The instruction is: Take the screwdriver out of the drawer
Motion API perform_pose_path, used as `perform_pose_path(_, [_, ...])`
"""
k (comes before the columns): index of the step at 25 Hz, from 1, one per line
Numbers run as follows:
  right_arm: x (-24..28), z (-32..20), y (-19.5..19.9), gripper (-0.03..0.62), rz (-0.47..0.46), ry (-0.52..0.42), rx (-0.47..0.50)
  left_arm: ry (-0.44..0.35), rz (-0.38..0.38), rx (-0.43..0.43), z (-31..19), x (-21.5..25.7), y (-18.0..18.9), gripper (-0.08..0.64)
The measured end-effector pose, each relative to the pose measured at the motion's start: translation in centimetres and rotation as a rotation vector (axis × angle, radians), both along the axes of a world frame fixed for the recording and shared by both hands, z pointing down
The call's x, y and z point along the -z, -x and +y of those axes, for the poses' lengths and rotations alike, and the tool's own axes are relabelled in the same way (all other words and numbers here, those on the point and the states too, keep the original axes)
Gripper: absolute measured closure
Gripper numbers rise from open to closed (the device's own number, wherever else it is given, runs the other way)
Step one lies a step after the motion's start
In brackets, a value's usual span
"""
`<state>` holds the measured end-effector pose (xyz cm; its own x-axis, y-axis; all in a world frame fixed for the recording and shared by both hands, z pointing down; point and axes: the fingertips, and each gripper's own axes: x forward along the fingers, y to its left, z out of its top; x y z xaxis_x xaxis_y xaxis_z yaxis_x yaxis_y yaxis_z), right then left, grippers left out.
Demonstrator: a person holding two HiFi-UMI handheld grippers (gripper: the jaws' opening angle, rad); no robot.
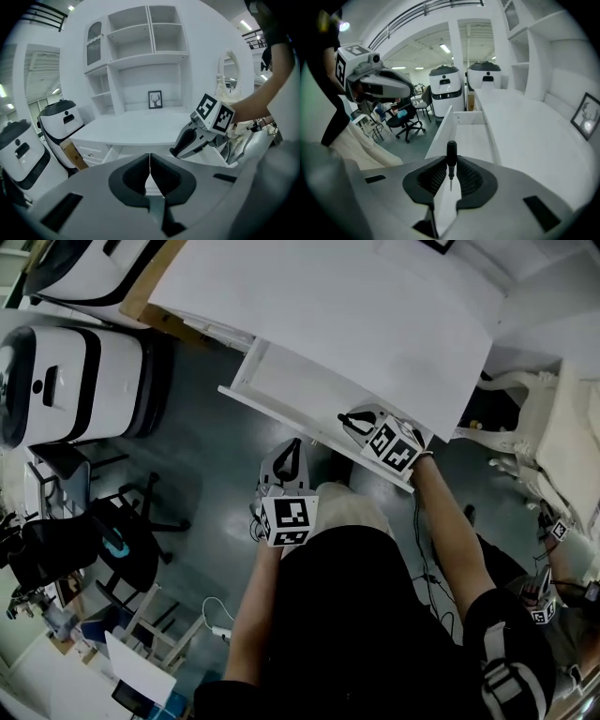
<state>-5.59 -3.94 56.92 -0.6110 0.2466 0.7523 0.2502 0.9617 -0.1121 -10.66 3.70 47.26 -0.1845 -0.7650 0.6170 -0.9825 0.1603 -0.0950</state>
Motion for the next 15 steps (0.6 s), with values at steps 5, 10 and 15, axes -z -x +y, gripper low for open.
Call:
perform_pose_path(5, [5.7,-1.7,-0.1,0.509,-0.154,0.063,-0.154,-0.041,-0.002,-0.039,-1.9,1.3,-0.6,0.535])
perform_pose_path(10, [11.7,-3.6,-0.8,0.509,-0.33,0.136,-0.309,-0.091,0.004,-0.068,-3.7,3.1,-1.2,0.535])
perform_pose_path(15, [17.1,-4.5,-1.9,0.509,-0.464,0.165,-0.399,-0.146,-0.015,-0.079,-5.1,6.2,-1.1,0.535])
